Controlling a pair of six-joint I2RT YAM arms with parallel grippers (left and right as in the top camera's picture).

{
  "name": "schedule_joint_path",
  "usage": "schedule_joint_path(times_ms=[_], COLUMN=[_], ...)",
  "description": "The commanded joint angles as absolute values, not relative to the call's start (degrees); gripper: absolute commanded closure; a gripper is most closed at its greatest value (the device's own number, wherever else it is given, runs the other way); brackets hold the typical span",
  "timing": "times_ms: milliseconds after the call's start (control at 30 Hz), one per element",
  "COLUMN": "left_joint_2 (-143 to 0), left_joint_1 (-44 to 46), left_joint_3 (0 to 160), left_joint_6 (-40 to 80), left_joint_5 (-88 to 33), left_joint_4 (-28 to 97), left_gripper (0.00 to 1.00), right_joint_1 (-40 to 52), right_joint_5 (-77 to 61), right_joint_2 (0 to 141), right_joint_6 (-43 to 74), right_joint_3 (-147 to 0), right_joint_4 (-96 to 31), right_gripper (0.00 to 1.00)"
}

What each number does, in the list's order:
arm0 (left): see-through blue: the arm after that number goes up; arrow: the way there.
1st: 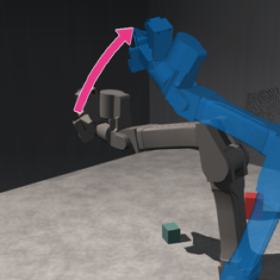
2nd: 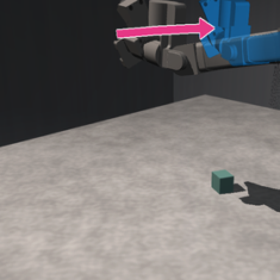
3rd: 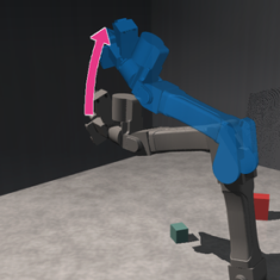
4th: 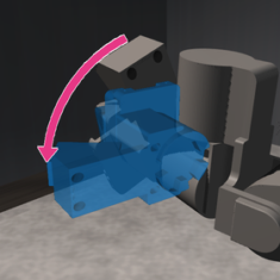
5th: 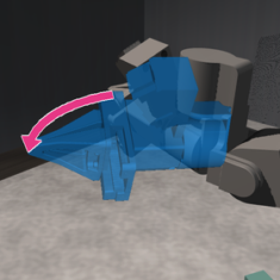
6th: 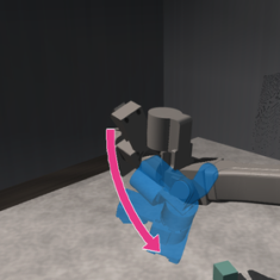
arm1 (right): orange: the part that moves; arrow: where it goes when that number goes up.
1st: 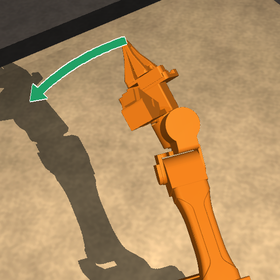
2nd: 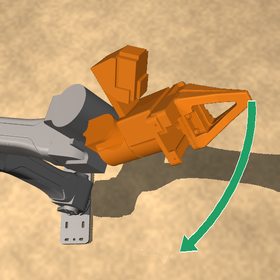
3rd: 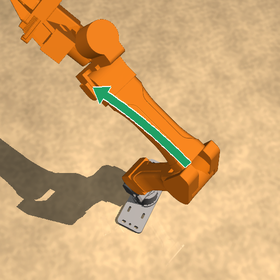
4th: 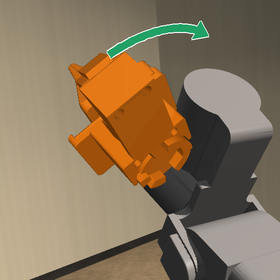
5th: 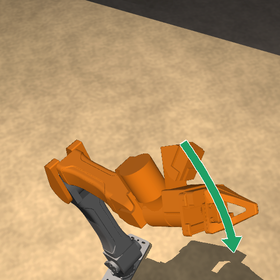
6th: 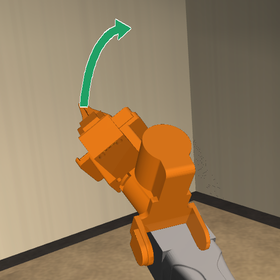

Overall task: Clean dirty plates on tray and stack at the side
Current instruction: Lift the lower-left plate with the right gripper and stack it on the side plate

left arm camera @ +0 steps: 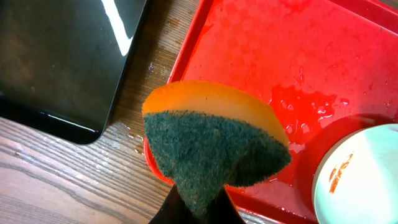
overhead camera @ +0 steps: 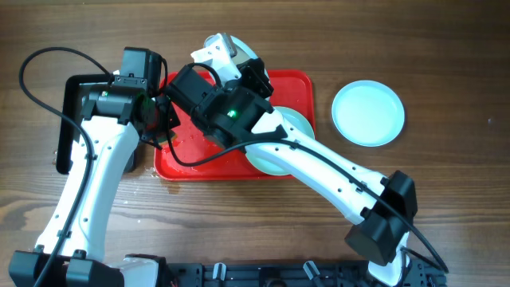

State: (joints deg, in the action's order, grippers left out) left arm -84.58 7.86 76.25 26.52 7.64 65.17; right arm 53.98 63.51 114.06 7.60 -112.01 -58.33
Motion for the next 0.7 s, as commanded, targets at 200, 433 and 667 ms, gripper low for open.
schedule_joint_path(times_ms=[200,433,667], left_joint_2=[-84.6,-84.6,-84.6], left_joint_1=[7.7,7.7,7.7], left_joint_3=[76.7,76.7,76.7], left_joint_6=[27.3,27.3,27.3], left_joint_5=[8.8,8.8,8.8], left_joint_4=[65.0,64.7,64.8], left_gripper=[0.96,0.96,0.96], right_joint_1=[53.6,43.2,13.8], right_joint_5=[45.0,24.3,-3.2], right_joint_2=[113.8,108.2,105.6], right_joint_6=[9.5,15.6,11.2], right_joint_3=[-112.9,-112.9,-111.2], right_joint_4=[-58.7,-63.1,-70.5], right_gripper=[0.96,0.96,0.96])
